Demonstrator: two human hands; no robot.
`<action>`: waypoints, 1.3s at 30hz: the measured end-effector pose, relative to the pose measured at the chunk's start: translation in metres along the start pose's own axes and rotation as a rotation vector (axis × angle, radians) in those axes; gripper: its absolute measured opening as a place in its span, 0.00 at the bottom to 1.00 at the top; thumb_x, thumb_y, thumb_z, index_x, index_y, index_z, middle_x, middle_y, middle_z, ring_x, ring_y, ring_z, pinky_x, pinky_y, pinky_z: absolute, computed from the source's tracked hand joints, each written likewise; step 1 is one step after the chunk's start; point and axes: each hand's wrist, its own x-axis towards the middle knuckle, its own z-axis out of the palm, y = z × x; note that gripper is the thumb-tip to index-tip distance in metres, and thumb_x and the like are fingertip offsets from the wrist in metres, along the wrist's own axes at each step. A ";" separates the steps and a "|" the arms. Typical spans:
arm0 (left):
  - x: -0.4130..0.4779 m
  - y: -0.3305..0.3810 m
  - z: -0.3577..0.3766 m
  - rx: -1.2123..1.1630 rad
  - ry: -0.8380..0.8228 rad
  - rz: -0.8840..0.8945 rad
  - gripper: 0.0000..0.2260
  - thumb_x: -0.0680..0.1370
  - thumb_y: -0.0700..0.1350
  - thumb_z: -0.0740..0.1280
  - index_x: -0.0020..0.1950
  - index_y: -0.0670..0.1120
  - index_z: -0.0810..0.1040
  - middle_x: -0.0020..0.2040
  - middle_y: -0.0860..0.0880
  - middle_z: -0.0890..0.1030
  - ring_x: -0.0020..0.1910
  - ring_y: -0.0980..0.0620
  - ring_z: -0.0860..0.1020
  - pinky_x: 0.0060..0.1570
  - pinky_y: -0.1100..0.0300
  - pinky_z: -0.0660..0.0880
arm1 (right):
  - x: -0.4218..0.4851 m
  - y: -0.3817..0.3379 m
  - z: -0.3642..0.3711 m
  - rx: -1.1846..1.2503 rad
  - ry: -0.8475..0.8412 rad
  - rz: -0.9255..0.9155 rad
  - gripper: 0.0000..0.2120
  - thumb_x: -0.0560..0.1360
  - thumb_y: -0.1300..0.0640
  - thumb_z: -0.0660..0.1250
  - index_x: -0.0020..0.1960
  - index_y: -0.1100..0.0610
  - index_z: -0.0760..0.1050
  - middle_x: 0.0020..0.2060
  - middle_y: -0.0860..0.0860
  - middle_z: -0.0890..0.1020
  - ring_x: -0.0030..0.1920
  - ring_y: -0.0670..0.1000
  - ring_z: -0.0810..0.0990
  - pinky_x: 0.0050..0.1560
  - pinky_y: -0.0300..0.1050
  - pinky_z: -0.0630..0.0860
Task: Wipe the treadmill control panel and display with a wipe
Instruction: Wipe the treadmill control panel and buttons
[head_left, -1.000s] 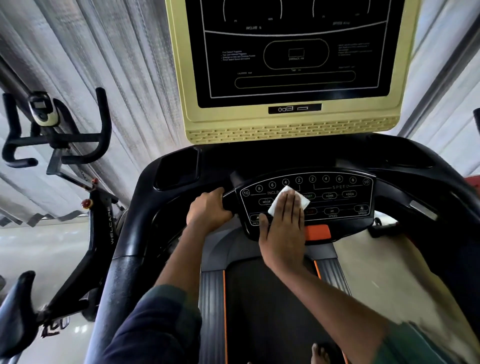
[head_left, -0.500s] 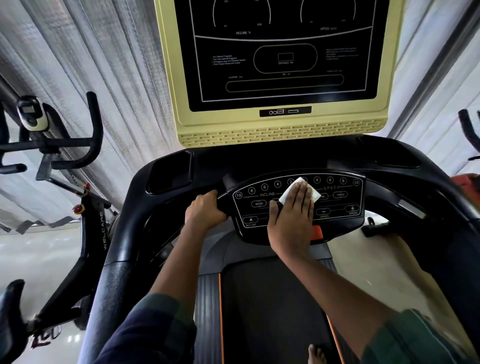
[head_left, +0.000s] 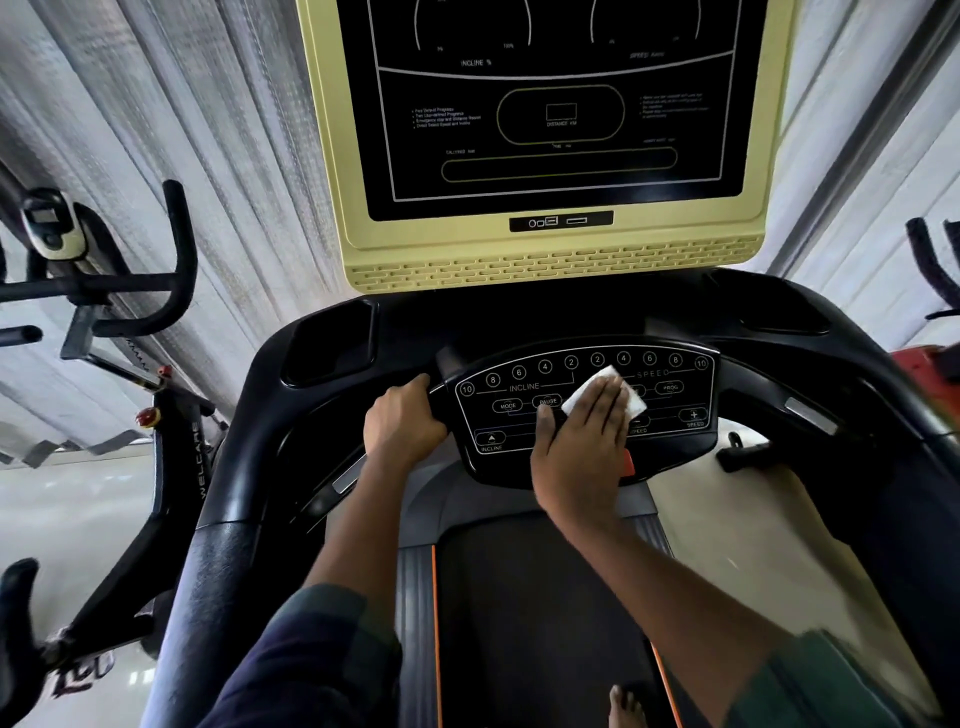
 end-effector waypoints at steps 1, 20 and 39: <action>0.000 0.000 0.000 0.007 0.006 0.000 0.12 0.66 0.49 0.71 0.42 0.49 0.69 0.37 0.47 0.79 0.39 0.39 0.79 0.34 0.55 0.71 | -0.009 0.001 0.003 -0.011 0.002 -0.022 0.38 0.84 0.40 0.48 0.80 0.68 0.47 0.80 0.65 0.54 0.81 0.62 0.51 0.80 0.57 0.53; 0.000 -0.001 0.002 0.002 0.002 -0.007 0.13 0.65 0.50 0.71 0.41 0.49 0.69 0.35 0.49 0.77 0.36 0.41 0.78 0.33 0.55 0.73 | 0.026 0.043 -0.006 0.002 0.060 0.134 0.37 0.84 0.42 0.48 0.79 0.70 0.49 0.78 0.68 0.57 0.80 0.64 0.54 0.80 0.58 0.53; 0.002 0.000 0.003 0.014 -0.003 -0.022 0.13 0.64 0.49 0.71 0.42 0.50 0.70 0.37 0.48 0.78 0.38 0.40 0.78 0.32 0.56 0.70 | 0.028 0.084 -0.002 0.055 0.148 0.195 0.38 0.83 0.40 0.46 0.79 0.70 0.50 0.78 0.68 0.57 0.80 0.64 0.54 0.79 0.61 0.54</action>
